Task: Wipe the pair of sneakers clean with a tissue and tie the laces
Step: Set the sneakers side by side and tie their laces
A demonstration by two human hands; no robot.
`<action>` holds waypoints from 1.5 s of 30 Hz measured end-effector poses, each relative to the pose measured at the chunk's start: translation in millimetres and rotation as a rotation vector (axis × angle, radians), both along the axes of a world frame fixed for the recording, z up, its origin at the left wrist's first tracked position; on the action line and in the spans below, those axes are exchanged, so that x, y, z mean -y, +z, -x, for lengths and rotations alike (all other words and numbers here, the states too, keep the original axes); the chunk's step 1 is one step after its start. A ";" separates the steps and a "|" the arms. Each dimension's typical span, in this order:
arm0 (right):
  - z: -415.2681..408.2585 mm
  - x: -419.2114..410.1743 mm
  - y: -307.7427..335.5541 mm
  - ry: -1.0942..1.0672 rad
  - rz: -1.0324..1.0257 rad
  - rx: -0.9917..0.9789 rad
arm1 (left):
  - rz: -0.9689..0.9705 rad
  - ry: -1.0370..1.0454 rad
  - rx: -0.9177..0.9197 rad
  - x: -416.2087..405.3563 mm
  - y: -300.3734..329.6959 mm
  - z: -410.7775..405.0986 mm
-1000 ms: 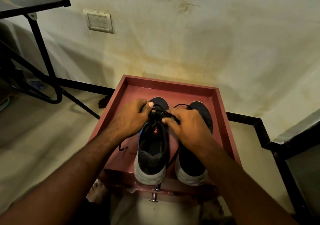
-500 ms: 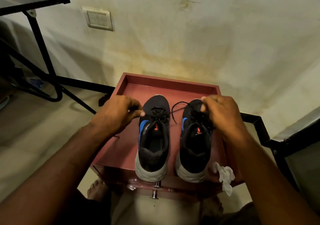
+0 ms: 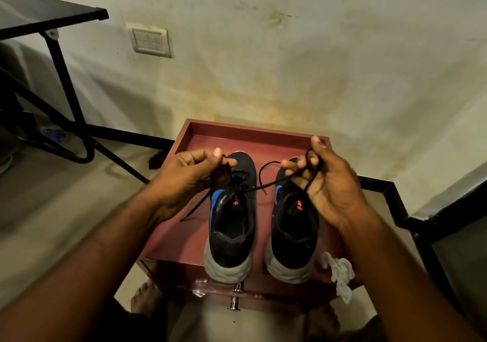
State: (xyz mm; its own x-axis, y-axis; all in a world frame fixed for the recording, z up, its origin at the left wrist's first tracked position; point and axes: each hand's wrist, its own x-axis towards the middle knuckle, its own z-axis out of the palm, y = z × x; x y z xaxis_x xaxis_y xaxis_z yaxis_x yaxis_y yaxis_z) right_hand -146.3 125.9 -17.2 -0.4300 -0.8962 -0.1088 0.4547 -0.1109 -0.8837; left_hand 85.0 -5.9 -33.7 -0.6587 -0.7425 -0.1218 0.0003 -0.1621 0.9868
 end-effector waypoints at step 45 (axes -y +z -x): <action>-32.2 26.4 -34.4 0.056 -0.016 -0.783 | 1.062 -0.021 0.409 -4.0 -3.3 18.2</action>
State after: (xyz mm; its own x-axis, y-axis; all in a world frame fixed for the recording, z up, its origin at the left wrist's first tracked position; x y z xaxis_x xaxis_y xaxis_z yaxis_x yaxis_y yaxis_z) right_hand -114.2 99.5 -51.6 -0.3409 -0.9198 0.1945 -0.2966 -0.0911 -0.9506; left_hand 66.8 -1.9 -37.0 -0.7280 -0.5874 0.3535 -0.3456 0.7598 0.5507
